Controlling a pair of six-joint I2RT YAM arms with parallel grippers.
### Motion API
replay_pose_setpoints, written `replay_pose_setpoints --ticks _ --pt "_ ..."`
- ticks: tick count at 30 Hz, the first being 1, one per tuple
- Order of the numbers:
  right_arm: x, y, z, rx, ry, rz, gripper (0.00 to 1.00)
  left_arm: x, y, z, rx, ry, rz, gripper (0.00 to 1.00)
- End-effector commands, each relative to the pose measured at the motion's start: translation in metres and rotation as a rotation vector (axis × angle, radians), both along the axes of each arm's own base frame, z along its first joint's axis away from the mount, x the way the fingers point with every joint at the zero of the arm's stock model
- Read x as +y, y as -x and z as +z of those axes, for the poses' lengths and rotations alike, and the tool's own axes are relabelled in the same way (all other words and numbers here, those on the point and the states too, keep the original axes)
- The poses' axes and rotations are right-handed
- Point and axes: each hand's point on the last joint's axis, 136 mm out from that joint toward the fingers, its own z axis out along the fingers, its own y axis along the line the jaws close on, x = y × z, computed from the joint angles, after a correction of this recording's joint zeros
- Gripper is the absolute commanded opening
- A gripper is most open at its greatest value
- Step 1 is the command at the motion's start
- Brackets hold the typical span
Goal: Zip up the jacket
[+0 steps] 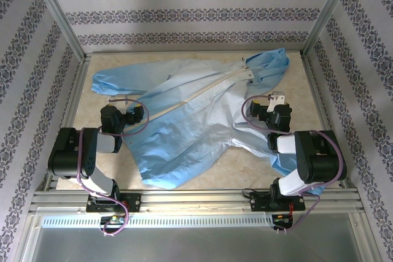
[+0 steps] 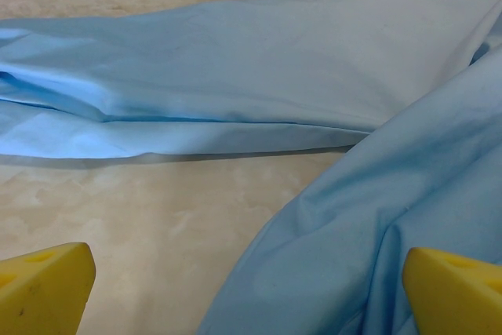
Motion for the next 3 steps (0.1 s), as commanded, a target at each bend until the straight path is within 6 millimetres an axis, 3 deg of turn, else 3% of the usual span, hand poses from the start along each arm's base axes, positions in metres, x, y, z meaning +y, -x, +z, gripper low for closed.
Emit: replay_pose_setpoints --ticks 1,3 --pt "0.0032 -0.0066 0.01 -0.032 0.025 0.005 0.98 -0.0068 -0.0044 0.0073 -0.029 -0.008 -0.033 1.0" --pt "0.0026 -0.0058 0.0107 -0.035 0.026 0.003 0.98 -0.0067 -0.0045 0.0074 -0.03 -0.009 -0.033 1.0"
